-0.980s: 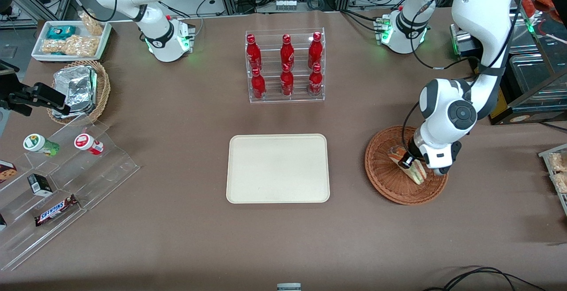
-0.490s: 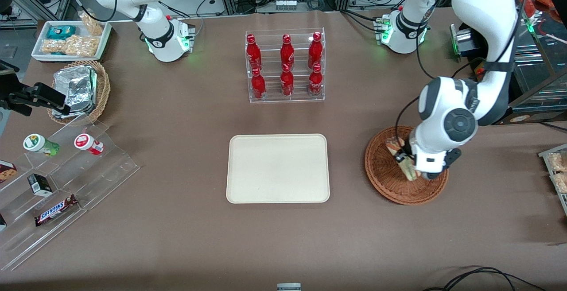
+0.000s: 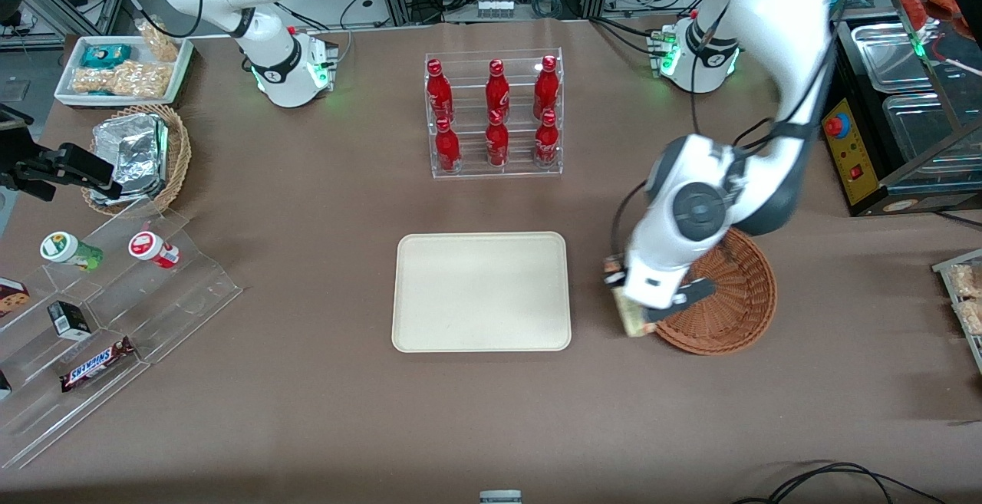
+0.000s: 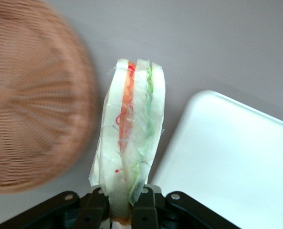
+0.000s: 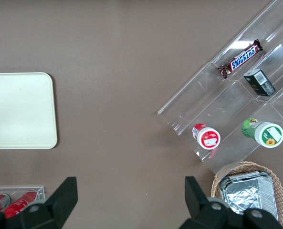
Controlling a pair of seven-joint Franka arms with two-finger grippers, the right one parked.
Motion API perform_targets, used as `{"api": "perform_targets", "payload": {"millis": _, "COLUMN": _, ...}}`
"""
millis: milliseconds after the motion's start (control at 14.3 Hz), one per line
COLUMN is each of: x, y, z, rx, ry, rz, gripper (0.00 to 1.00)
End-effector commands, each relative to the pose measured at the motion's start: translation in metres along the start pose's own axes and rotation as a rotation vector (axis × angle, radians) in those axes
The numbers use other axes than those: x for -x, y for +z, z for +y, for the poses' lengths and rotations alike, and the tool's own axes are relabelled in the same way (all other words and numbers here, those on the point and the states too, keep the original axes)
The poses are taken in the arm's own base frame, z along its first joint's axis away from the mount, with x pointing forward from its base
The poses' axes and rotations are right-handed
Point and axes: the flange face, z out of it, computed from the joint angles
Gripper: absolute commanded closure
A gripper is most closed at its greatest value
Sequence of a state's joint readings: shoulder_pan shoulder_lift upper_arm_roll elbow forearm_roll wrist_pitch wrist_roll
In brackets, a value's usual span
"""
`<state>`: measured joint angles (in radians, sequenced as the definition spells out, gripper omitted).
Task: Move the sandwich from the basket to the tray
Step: 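Lift the sandwich and carry it with the left gripper over the cream tray, then lower the sandwich onto the tray and open the left gripper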
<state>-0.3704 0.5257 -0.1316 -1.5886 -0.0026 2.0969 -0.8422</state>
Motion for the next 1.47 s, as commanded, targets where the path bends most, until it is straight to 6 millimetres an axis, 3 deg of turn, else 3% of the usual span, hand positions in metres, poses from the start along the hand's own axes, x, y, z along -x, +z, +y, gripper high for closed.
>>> {"api": "perform_targets", "payload": {"millis": 0, "x": 0.029, "y": 0.019, "z": 0.083, "rx": 0.034, "ry": 0.133, "rz": 0.007, "gripper": 0.95}}
{"api": "perform_targets", "payload": {"millis": 210, "x": 0.064, "y": 0.037, "z": 0.140, "rx": 0.071, "ry": 0.200, "rz": 0.015, "gripper": 0.96}}
{"api": "perform_targets", "payload": {"millis": 420, "x": 0.096, "y": 0.058, "z": 0.176, "rx": 0.096, "ry": 0.248, "rz": 0.026, "gripper": 0.96}}
{"api": "perform_targets", "payload": {"millis": 560, "x": 0.113, "y": 0.070, "z": 0.185, "rx": 0.093, "ry": 0.262, "rz": 0.022, "gripper": 0.96}}
{"api": "perform_targets", "payload": {"millis": 700, "x": 0.122, "y": 0.093, "z": 0.186, "rx": 0.066, "ry": 0.258, "rz": 0.005, "gripper": 0.94}}
{"api": "perform_targets", "payload": {"millis": 1050, "x": 0.120, "y": 0.117, "z": 0.187, "rx": 0.083, "ry": 0.138, "rz": 0.008, "gripper": 0.85}}
{"api": "perform_targets", "payload": {"millis": 1120, "x": 0.119, "y": 0.114, "z": 0.187, "rx": 0.087, "ry": 0.126, "rz": 0.010, "gripper": 0.63}}
{"api": "perform_targets", "payload": {"millis": 1190, "x": 0.118, "y": 0.109, "z": 0.187, "rx": 0.088, "ry": 0.115, "rz": 0.012, "gripper": 0.01}}
{"api": "perform_targets", "payload": {"millis": 1260, "x": 0.118, "y": 0.098, "z": 0.188, "rx": 0.096, "ry": 0.116, "rz": 0.019, "gripper": 0.00}}
{"api": "perform_targets", "payload": {"millis": 1400, "x": 0.113, "y": 0.053, "z": 0.185, "rx": 0.106, "ry": 0.112, "rz": 0.034, "gripper": 0.00}}
